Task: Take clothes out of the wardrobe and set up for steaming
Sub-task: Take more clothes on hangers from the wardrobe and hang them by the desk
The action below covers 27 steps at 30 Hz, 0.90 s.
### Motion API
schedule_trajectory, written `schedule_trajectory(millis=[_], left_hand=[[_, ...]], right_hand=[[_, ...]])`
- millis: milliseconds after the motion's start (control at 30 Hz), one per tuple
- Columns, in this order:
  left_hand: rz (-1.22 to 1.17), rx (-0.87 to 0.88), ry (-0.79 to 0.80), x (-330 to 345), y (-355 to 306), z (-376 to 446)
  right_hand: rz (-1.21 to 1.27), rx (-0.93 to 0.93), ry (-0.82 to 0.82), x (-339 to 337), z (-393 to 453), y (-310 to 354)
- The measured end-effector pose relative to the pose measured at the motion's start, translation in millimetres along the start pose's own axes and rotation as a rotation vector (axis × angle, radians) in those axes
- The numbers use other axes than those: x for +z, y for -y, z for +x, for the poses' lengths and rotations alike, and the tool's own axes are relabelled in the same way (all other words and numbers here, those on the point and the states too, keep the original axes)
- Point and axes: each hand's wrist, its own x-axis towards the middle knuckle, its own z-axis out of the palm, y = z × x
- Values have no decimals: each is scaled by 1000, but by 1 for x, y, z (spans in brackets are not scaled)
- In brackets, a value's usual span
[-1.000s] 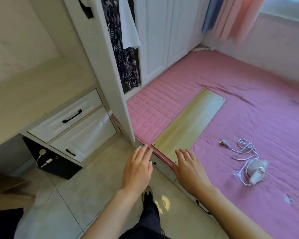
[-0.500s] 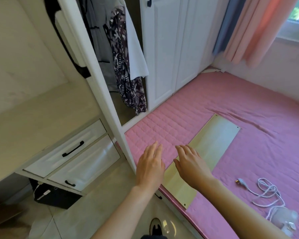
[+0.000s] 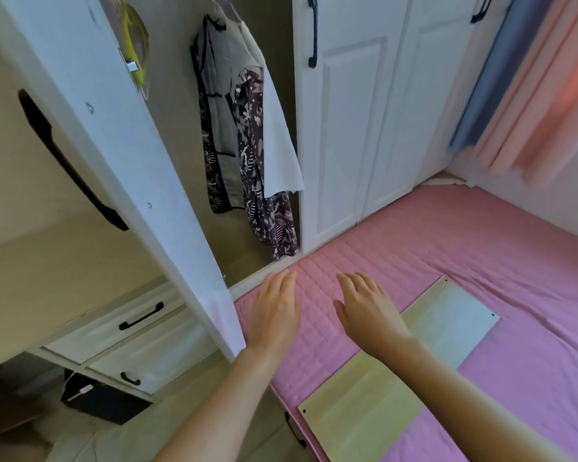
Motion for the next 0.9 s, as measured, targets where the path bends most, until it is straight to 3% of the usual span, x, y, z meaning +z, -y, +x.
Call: schedule_trajectory(millis=[367,900], left_hand=[[133,-96,-279,-37,-22,108],[60,-235,-447,-123,4,298]], right_hand=[[-14,-212,-55,-52,101,-41],[-27,-360,-130,-122,293,-30]])
